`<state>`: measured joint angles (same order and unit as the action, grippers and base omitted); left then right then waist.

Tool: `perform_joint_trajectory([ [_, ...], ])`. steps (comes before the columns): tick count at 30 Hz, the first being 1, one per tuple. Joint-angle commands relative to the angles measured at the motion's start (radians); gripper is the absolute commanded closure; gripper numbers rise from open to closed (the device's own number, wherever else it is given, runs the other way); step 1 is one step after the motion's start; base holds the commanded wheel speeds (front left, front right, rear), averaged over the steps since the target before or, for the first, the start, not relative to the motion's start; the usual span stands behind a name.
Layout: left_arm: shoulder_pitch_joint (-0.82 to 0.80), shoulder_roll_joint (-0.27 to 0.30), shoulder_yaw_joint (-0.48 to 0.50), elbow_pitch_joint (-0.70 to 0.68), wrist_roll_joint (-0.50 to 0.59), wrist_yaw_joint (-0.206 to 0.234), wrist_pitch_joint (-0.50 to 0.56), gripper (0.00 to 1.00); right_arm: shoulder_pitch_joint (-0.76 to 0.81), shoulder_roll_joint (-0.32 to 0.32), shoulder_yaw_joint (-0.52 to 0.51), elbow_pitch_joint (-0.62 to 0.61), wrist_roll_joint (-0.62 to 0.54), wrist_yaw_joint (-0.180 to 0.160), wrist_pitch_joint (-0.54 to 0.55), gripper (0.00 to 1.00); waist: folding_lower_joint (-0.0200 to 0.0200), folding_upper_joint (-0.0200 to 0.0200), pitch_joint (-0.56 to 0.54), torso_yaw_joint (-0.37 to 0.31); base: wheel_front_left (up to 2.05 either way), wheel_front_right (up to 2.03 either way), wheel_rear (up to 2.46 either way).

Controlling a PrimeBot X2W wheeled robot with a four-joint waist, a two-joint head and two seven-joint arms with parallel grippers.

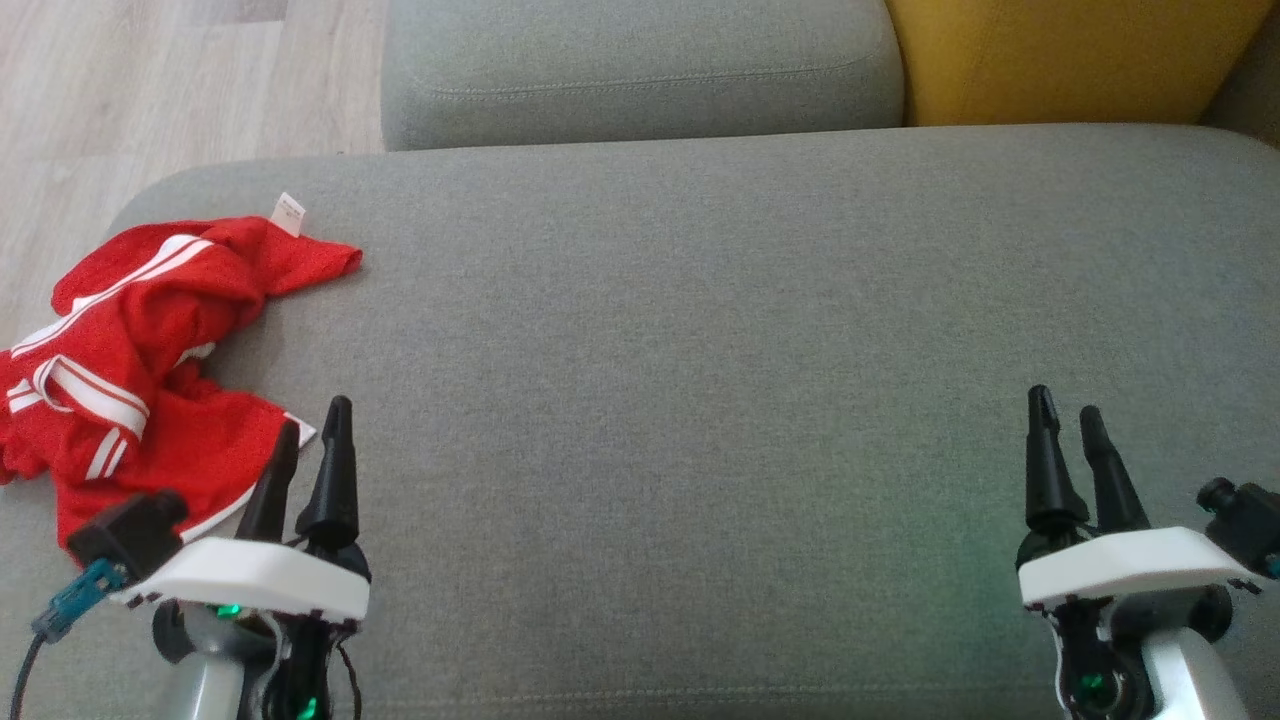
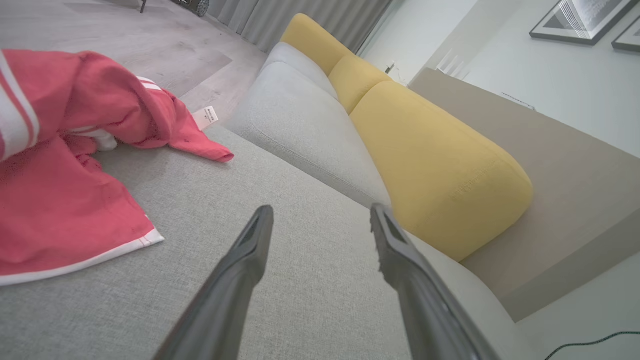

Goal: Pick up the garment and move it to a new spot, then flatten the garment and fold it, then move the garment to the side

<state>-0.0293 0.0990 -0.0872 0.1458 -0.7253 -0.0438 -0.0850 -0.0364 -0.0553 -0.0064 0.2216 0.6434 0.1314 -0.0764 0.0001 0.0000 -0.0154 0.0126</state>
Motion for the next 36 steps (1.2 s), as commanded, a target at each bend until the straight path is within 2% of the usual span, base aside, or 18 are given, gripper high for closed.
perform_joint_trajectory([
  [1, -0.047, 0.025, 0.011, -0.035, 0.033, 0.005, -0.015, 0.0, -0.057, -0.009, 0.018, -0.031, -0.037, 0.0, -0.014, 0.0, -0.0001, 0.0, 0.0, 0.0, 0.0, 0.0, 0.0],
  [20, -0.038, 0.054, -0.026, 0.027, 0.242, 0.045, -0.071, 0.0, -0.056, -0.001, 0.037, -0.001, -0.283, -0.001, -0.043, 0.0, -0.0001, 0.0, -0.011, 0.005, 0.0, 0.0, 0.0],
  [36, -0.044, 0.065, -0.046, 0.065, 0.404, 0.064, -0.114, 0.0, -0.05, 0.004, 0.046, -0.026, -0.439, -0.001, -0.051, 0.0, -0.0001, 0.0, -0.022, 0.002, 0.0, 0.0, 0.0],
])
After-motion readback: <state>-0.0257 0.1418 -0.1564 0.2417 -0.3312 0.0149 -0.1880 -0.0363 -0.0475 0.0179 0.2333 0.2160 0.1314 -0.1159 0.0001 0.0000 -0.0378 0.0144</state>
